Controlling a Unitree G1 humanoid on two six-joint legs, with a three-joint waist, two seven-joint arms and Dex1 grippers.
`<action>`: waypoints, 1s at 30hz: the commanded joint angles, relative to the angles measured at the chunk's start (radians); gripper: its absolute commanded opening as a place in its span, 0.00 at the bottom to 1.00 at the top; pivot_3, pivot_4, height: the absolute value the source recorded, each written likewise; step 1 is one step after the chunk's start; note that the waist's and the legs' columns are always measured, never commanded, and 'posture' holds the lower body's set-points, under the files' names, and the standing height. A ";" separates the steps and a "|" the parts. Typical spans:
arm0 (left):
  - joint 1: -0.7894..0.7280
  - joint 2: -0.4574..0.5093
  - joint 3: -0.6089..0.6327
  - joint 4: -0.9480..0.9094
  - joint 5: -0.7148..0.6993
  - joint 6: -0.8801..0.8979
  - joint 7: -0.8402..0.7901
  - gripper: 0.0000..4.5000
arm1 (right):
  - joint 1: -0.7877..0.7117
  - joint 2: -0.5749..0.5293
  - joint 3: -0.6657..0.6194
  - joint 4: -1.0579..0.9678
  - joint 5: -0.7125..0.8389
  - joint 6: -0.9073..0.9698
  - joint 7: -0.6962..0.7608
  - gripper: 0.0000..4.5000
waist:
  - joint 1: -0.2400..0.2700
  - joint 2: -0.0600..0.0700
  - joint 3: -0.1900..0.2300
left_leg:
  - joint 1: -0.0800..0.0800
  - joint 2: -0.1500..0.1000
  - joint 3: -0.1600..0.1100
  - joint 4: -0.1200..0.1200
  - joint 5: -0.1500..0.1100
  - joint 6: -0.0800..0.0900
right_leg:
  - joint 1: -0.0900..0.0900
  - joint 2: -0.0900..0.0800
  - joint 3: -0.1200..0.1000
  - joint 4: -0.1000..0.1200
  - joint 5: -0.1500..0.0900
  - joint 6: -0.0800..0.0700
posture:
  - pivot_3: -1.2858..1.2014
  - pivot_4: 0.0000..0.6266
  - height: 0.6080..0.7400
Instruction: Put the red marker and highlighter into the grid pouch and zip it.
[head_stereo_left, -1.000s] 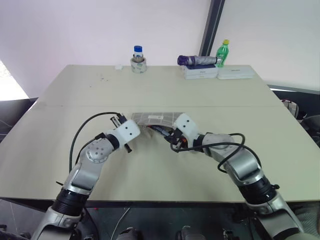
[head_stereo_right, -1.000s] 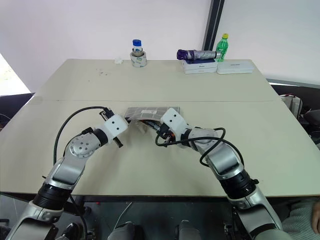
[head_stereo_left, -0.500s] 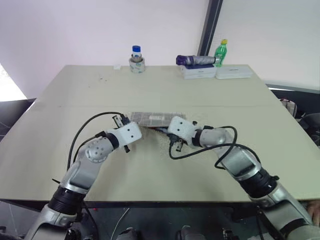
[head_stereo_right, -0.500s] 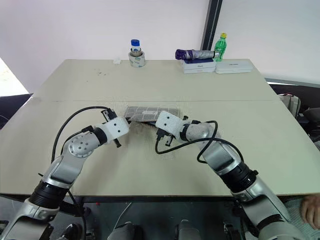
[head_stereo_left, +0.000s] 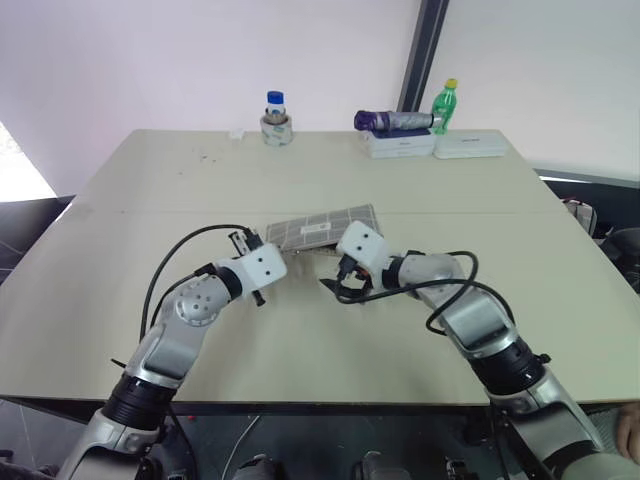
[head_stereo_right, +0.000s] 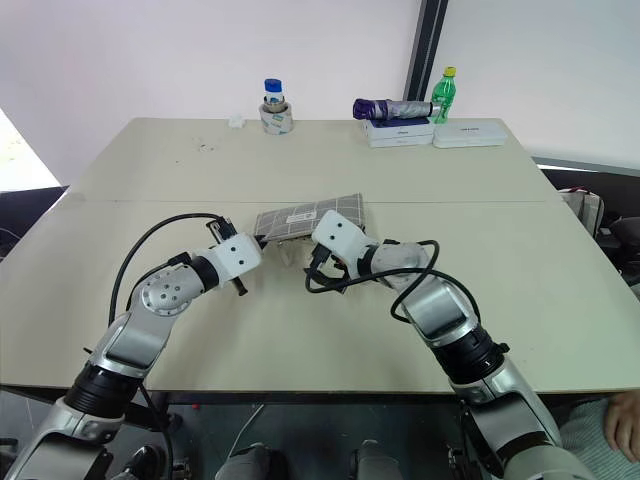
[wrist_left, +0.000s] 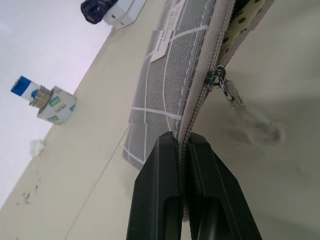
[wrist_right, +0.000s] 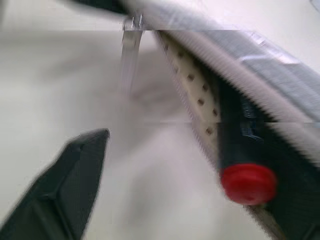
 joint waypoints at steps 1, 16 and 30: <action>-0.005 -0.008 0.042 -0.043 -0.031 0.018 0.006 0.00 | -0.007 -0.030 -0.092 -0.051 0.059 0.028 0.025 0.99 | 0.000 0.000 0.000 | 0.000 0.000 0.000 0.000 0.000 0.000 | 0.000 0.000 0.000 0.000 0.000 0.000 | 0.52 0.24 1.00; -0.022 -0.024 0.055 -0.047 -0.076 0.072 0.001 0.00 | 0.079 -0.045 -0.283 -0.188 0.385 0.170 0.116 0.99 | -0.001 0.000 0.000 | 0.000 0.000 -0.001 0.000 0.000 0.000 | 0.000 0.000 0.000 0.000 0.000 0.000 | 0.52 0.24 1.00; -0.008 -0.006 -0.010 -0.083 -0.019 0.098 -0.014 0.00 | 0.275 0.153 -0.222 -0.165 0.393 0.059 -0.044 0.99 | 0.001 -0.001 -0.001 | 0.000 0.000 -0.002 0.001 0.000 0.000 | 0.001 0.000 0.000 0.000 0.000 0.000 | 0.52 0.24 1.00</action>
